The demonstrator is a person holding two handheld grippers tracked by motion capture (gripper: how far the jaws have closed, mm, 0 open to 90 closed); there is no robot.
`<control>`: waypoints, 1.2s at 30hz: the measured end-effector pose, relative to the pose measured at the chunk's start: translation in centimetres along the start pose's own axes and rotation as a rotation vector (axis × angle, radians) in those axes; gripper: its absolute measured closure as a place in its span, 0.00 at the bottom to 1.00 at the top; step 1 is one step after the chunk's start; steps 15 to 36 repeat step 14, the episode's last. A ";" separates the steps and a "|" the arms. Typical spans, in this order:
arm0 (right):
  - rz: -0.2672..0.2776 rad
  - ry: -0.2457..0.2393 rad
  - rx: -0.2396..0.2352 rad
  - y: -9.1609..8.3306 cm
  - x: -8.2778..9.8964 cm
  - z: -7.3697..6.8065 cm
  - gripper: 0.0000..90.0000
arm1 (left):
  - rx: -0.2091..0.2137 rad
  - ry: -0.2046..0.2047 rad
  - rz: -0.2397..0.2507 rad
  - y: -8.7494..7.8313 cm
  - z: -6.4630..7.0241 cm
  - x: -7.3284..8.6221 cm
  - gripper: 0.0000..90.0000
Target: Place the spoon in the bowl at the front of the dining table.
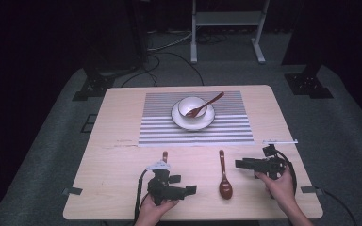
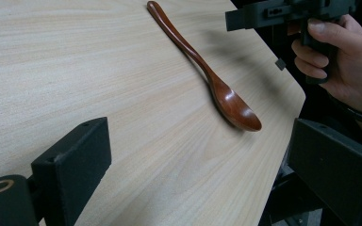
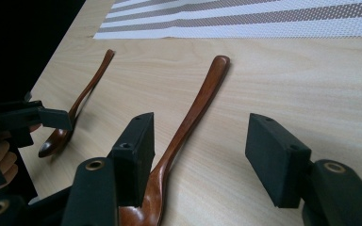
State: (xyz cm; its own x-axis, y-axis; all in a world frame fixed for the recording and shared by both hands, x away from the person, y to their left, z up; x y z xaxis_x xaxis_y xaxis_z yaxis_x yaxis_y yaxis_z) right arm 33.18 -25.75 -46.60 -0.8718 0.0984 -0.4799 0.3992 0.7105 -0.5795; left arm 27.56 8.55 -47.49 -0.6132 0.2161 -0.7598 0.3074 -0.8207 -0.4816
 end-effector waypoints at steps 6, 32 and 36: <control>0.024 -0.026 0.005 -0.1 0.7 -0.2 0.42 | 0.000 -0.002 0.001 0.0 -0.1 0.0 0.07; 0.084 -0.010 -0.042 -0.3 1.6 0.2 0.37 | -0.001 0.002 0.003 0.0 0.0 -0.1 0.07; 0.084 -0.010 -0.042 -0.3 1.6 0.2 0.37 | -0.001 0.002 0.003 0.0 0.0 -0.1 0.07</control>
Point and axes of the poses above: each handheld gripper's, and its own axes: y roughly forward along the jaws, x roughly out of its underside, z roughly to its right, the point moved 2 cm from there along y, roughly forward along the jaws, and after that the axes turned 9 degrees about y, right-handed, at the moved point
